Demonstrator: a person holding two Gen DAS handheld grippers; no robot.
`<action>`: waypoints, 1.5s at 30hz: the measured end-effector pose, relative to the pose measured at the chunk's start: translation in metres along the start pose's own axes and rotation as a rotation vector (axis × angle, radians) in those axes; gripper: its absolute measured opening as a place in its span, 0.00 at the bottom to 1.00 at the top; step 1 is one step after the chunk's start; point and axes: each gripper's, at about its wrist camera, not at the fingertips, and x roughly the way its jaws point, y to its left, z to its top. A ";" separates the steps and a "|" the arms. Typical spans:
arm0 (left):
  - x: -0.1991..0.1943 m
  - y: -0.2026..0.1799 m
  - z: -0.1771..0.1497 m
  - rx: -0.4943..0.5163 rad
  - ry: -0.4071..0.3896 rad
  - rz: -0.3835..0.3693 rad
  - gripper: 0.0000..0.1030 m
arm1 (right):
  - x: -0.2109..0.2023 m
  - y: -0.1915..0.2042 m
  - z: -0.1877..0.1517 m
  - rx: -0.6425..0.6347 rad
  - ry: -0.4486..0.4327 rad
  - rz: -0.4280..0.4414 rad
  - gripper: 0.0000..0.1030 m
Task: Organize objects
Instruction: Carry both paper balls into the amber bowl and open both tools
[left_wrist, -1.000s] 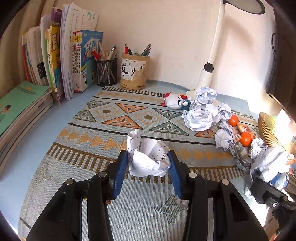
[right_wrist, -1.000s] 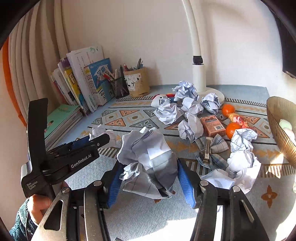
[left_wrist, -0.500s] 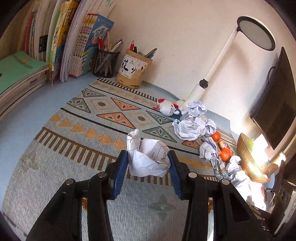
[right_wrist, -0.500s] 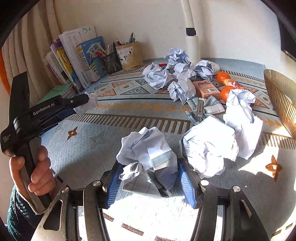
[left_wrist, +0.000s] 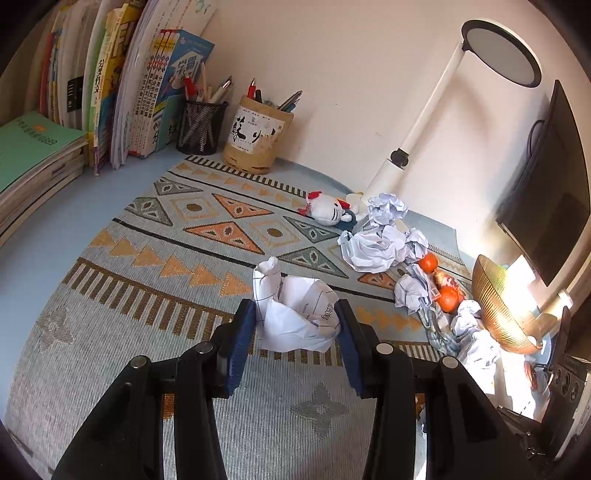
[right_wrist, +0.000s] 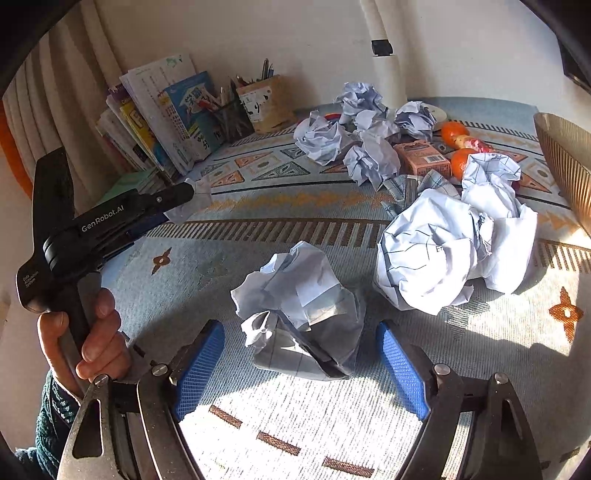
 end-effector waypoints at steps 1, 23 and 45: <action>0.000 0.000 0.000 0.003 0.000 0.001 0.40 | 0.000 0.003 0.000 -0.013 -0.008 -0.010 0.64; 0.068 -0.327 0.053 0.440 0.129 -0.369 0.40 | -0.233 -0.224 0.063 0.508 -0.475 -0.498 0.55; 0.048 -0.293 0.050 0.330 0.062 -0.336 0.99 | -0.212 -0.242 0.069 0.466 -0.390 -0.423 0.76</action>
